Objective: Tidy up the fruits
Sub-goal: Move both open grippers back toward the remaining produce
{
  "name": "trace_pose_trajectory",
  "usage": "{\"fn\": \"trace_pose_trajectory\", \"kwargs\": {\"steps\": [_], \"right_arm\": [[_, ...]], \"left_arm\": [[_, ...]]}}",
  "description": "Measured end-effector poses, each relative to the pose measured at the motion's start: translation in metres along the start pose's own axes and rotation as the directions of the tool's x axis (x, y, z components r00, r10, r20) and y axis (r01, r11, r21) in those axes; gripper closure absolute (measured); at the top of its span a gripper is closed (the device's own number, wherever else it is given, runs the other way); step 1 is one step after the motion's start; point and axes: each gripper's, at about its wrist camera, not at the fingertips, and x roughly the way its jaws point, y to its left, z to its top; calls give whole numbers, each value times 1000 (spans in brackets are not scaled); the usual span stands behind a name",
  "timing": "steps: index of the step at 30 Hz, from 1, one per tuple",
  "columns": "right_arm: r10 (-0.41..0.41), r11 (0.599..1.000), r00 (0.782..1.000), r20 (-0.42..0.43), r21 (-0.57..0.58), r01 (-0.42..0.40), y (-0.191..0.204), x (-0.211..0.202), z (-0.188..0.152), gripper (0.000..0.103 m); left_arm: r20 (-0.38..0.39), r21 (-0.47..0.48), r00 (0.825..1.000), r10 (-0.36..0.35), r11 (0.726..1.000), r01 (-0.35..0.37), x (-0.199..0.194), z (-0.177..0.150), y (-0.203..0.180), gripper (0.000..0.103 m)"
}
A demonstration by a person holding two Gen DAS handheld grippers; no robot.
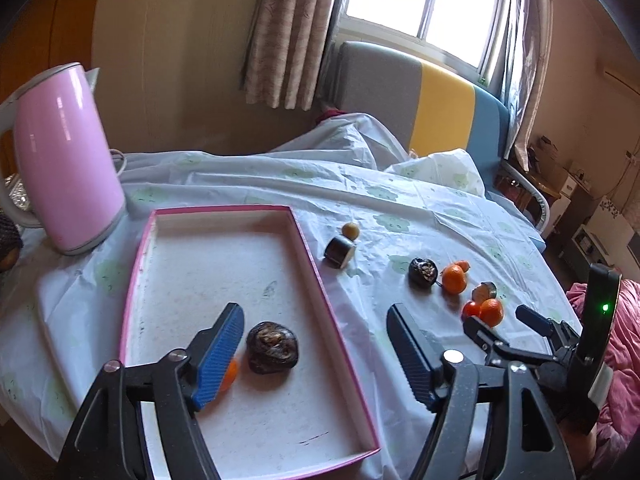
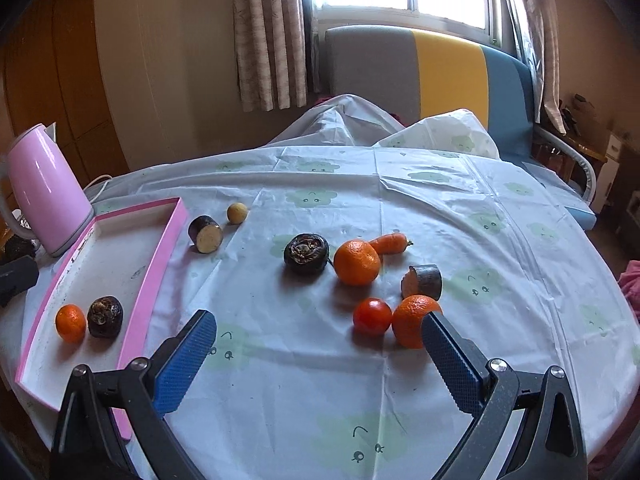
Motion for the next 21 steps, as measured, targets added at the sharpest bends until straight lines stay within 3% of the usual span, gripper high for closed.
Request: {"fn": "trace_pose_trajectory", "kwargs": {"steps": [4,8,10,15,21], "right_arm": [[4,1000,1000,-10,2,-4,-5,4,0,2],[-1,1000,1000,-25,15,1,-14,9,2,12],[-1,1000,999,-34,22,2,-19,12,4,13],[10,1000,999,-39,27,-9,-26,18,11,14],[27,999,999,-46,21,-26,-25,29,20,14]], "left_arm": [[-60,17,998,-21,1000,22,23,9,-11,44],[-86,64,996,-6,998,12,42,17,-23,48],[-99,71,995,-32,997,39,51,22,-26,49],[-117,118,992,-38,992,52,74,34,-36,59],[-141,159,990,-26,986,49,102,44,-44,60]]}}
